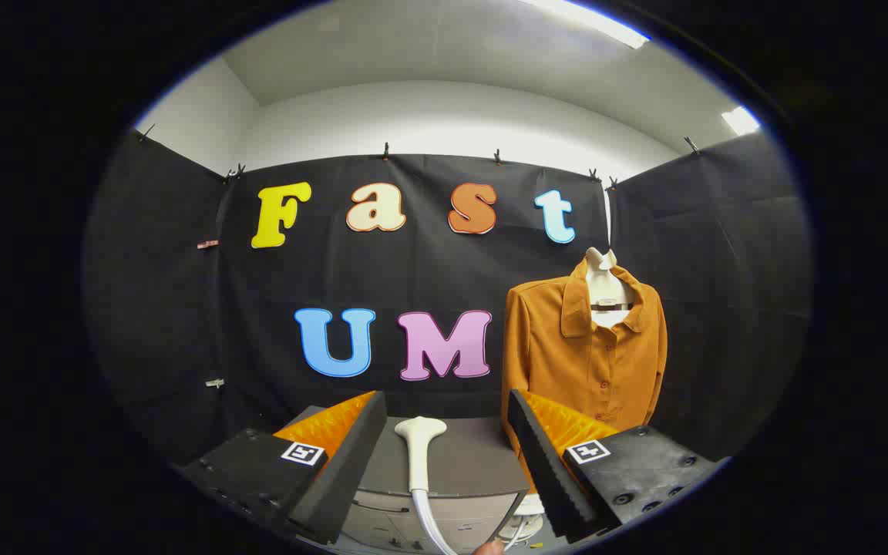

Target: Iron the clothes twice with a garment steamer, once on the left side and once on the right side.

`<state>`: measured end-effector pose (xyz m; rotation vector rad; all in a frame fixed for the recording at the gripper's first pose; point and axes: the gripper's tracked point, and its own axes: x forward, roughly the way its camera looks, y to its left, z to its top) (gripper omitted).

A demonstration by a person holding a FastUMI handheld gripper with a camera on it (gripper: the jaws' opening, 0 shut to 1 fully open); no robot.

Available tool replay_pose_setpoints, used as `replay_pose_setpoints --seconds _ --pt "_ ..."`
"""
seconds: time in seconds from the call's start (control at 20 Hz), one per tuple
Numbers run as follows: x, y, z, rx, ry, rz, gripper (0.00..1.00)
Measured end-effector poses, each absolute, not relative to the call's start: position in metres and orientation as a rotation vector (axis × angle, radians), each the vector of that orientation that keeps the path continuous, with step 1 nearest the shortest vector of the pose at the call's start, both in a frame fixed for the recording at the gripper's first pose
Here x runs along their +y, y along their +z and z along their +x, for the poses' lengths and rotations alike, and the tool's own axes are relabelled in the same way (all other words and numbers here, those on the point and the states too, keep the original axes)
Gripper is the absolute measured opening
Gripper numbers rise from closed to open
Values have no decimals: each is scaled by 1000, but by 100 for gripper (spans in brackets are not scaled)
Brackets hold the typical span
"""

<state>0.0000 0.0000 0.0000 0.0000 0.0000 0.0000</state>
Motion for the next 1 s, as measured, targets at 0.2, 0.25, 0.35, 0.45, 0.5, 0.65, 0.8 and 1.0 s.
replay_pose_setpoints --seconds 0.2,0.25,0.35,0.45,0.5,0.65,0.8,1.0 --pt "-1 2 0 -4 -3 3 98" --pt "-1 3 -1 -4 -1 7 98" --pt "0 5 -1 -6 0 13 98" --pt "-2 4 -2 -9 -1 9 98" --pt "-2 3 -2 -8 0 7 98" --pt "-3 2 -3 -3 1 3 98" --pt "-6 1 -3 1 0 15 98" --pt "-6 -4 -2 16 4 36 98"
